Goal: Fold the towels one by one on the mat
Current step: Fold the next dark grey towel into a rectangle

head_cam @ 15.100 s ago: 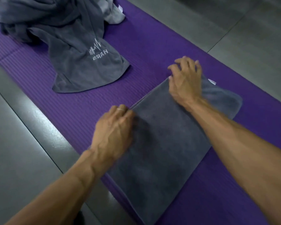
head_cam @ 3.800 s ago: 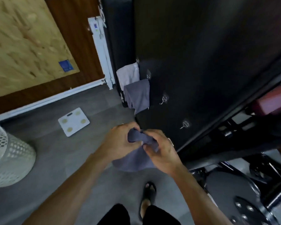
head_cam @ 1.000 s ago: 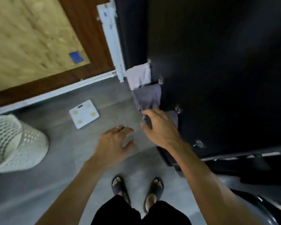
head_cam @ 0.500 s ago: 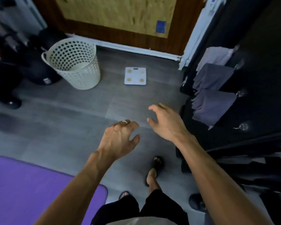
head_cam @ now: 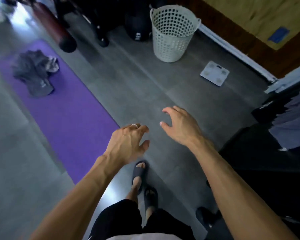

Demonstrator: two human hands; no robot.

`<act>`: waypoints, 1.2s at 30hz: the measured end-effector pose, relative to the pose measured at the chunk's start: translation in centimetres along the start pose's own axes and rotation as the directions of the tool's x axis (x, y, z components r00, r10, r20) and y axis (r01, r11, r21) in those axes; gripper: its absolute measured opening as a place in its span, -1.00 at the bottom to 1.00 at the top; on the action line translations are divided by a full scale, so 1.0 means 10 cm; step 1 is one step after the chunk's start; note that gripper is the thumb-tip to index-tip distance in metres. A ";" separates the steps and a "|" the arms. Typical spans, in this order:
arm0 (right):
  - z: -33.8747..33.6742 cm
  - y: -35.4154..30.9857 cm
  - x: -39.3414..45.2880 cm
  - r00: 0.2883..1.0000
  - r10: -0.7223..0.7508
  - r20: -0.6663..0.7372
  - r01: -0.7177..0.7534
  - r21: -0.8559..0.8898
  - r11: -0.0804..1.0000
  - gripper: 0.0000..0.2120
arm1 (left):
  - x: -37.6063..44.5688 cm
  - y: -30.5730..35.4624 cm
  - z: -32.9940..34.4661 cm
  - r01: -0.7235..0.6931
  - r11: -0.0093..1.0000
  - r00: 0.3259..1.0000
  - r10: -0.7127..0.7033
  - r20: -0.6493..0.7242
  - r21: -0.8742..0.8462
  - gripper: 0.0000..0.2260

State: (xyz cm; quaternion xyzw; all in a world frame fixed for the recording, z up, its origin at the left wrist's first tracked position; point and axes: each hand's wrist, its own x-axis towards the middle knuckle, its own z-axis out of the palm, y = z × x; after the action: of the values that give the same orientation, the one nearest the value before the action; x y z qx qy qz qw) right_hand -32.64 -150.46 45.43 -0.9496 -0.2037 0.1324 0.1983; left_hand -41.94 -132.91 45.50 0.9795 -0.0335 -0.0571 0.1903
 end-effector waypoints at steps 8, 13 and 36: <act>0.73 -1.27 -0.29 0.968 -0.223 0.114 0.227 -0.026 0.974 -0.62 | -1.47 -0.81 -0.06 0.204 0.979 0.977 -0.204 -0.055 -0.015 -0.74; 1.27 -2.38 -0.34 0.937 -0.311 0.157 0.319 -0.029 0.947 -0.62 | -2.42 -1.64 -0.30 0.334 0.942 0.938 -0.334 -0.091 -0.022 -0.69; 3.42 -7.14 0.94 0.740 -0.599 0.306 0.630 -0.003 0.777 -0.62 | -4.35 -5.56 -1.77 0.649 0.757 0.745 -0.652 -0.138 -0.072 -0.71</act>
State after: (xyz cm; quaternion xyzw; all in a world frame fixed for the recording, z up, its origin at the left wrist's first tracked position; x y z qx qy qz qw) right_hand -59.54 -75.45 44.25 -0.8083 -0.5389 0.1850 0.1481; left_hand -80.41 -71.08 45.21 0.9293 0.3251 -0.0440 0.1699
